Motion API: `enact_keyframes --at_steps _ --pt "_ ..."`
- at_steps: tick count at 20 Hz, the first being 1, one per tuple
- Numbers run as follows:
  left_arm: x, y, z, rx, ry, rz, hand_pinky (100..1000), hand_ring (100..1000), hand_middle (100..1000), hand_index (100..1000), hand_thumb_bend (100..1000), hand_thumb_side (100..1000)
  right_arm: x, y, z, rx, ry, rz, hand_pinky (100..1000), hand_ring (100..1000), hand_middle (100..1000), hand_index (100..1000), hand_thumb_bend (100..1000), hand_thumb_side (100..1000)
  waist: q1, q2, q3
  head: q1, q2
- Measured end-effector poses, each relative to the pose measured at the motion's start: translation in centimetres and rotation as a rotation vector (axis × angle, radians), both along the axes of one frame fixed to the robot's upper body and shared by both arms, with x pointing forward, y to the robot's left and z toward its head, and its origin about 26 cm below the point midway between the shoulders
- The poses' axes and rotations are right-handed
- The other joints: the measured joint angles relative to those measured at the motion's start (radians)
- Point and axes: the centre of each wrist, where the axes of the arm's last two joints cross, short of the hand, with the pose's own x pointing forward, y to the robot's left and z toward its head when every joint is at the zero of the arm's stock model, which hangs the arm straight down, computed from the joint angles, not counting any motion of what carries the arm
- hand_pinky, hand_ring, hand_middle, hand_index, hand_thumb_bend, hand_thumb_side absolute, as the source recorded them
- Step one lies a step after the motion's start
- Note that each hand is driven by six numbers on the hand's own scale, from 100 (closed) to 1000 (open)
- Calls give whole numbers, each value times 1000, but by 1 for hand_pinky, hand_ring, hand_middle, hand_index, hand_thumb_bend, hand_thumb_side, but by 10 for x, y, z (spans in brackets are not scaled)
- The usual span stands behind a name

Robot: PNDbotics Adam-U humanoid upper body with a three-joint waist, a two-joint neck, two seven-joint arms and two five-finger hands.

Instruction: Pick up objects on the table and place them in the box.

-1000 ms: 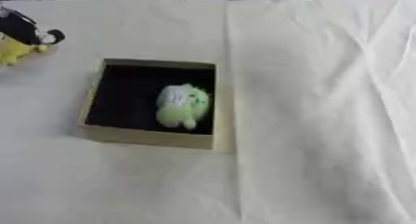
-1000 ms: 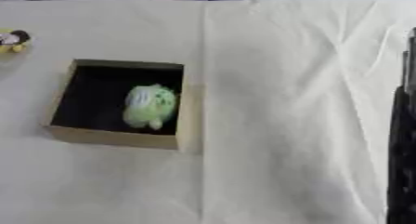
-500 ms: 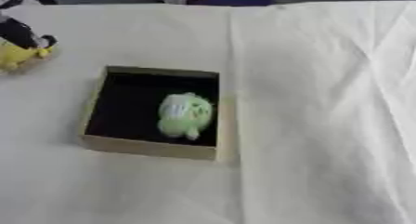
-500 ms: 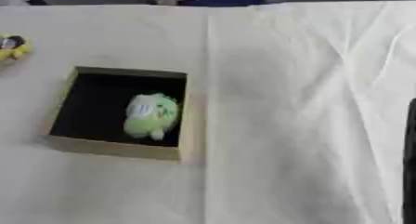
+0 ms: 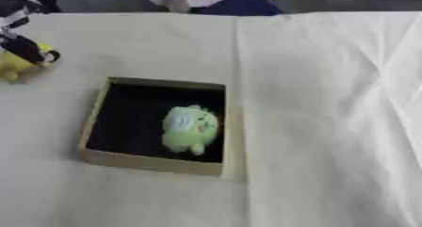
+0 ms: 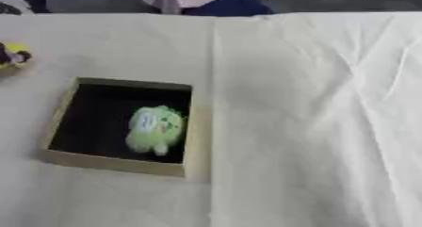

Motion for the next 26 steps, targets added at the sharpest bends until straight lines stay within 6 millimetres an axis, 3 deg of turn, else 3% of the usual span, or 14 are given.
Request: enact_keyframes --at_steps 8,12,20,26 --pt "3 11 -5 -34 22 56 852 978 948 969 431 237 2 -3 -1 4 4 4 803 933 516 777 100 886 3 6 -1 -21 0" --pt "2 13 -4 -44 20 68 848 976 945 970 382 230 2 -4 -1 10 6 5 803 934 516 777 100 886 4 7 -2 -25 0" --pt "2 16 -3 -80 29 74 858 983 946 969 390 239 2 -6 0 8 4 6 804 934 516 778 100 886 5 7 -1 25 0" --pt "2 19 -6 -87 48 99 867 990 949 967 442 254 2 -6 0 8 3 7 805 935 516 778 100 887 7 7 -1 26 1"
